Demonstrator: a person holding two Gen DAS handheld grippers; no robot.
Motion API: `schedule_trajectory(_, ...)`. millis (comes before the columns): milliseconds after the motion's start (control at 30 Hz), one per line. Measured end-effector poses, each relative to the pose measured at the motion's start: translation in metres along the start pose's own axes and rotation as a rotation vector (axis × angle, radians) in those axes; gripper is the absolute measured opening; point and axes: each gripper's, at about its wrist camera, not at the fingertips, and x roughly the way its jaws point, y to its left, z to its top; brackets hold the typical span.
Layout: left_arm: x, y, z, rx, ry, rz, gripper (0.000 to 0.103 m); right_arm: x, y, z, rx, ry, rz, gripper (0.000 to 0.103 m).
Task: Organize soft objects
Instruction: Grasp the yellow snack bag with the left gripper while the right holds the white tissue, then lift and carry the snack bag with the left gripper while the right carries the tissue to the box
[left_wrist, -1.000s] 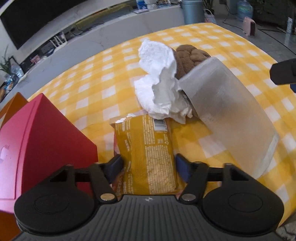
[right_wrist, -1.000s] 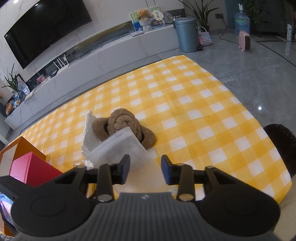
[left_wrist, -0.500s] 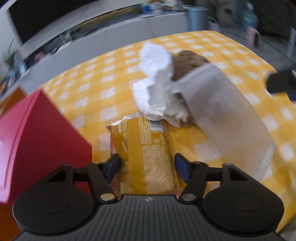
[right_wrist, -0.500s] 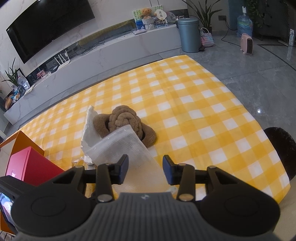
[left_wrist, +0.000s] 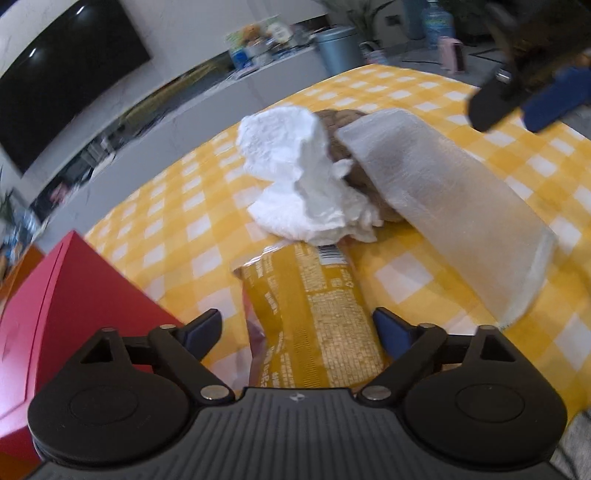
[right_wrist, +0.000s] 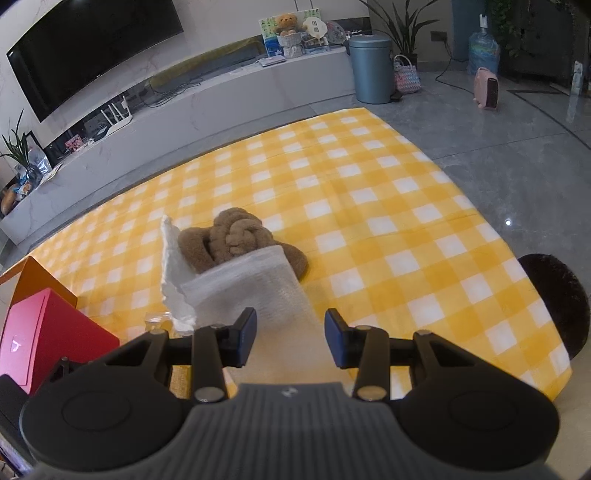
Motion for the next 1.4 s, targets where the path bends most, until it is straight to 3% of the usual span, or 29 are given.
schedule_trajectory(100,0.003,0.011,0.001,-0.097,0.032,-0.051,0.103,0.001,0.001,0.000,-0.004,0.006,0.005,0.041)
schedule_trajectory(167,0.005,0.023,0.003,-0.178,0.059,-0.150,0.080,0.001,0.001,-0.001,-0.006,0.009,0.009,0.041)
schedule_trajectory(367,-0.002,0.031,0.005,-0.176,0.052,-0.162,0.055,0.004,-0.002,-0.002,-0.001,0.029,0.031,0.041)
schedule_trajectory(567,-0.024,0.041,0.007,-0.206,-0.025,-0.179,0.054,0.006,-0.001,-0.005,-0.024,0.047,-0.022,0.045)
schedule_trajectory(600,-0.026,0.042,0.007,-0.206,-0.027,-0.177,0.054,0.006,-0.001,-0.005,-0.026,0.052,-0.016,0.049)
schedule_trajectory(667,-0.030,0.045,0.008,-0.214,-0.029,-0.189,0.054,0.007,0.001,-0.005,-0.038,0.056,0.008,0.075)
schedule_trajectory(733,-0.037,0.049,0.007,-0.227,-0.043,-0.206,0.054,0.009,0.005,-0.006,-0.059,0.052,0.027,0.086)
schedule_trajectory(867,-0.048,0.051,0.004,-0.229,-0.080,-0.200,0.054,0.026,0.012,-0.007,-0.095,0.092,0.017,0.088)
schedule_trajectory(1100,-0.055,0.051,0.003,-0.222,-0.101,-0.277,0.054,0.075,0.025,-0.015,-0.210,0.236,-0.103,0.088)
schedule_trajectory(1133,-0.057,0.052,0.003,-0.225,-0.104,-0.300,0.054,0.076,0.028,-0.016,-0.234,0.234,-0.124,0.086)
schedule_trajectory(1233,-0.068,0.058,0.003,-0.244,-0.112,-0.361,0.054,0.075,0.029,-0.018,-0.245,0.228,-0.129,0.066)
schedule_trajectory(1300,-0.073,0.064,0.003,-0.261,-0.091,-0.429,0.054,0.074,0.021,-0.019,-0.184,0.248,-0.104,0.048)
schedule_trajectory(1367,-0.078,0.068,0.004,-0.272,-0.065,-0.527,0.054,0.073,0.014,-0.019,-0.146,0.262,-0.102,0.015)
schedule_trajectory(1400,-0.080,0.071,0.004,-0.282,-0.058,-0.560,0.054,0.069,0.011,-0.019,-0.136,0.255,-0.106,0.011)
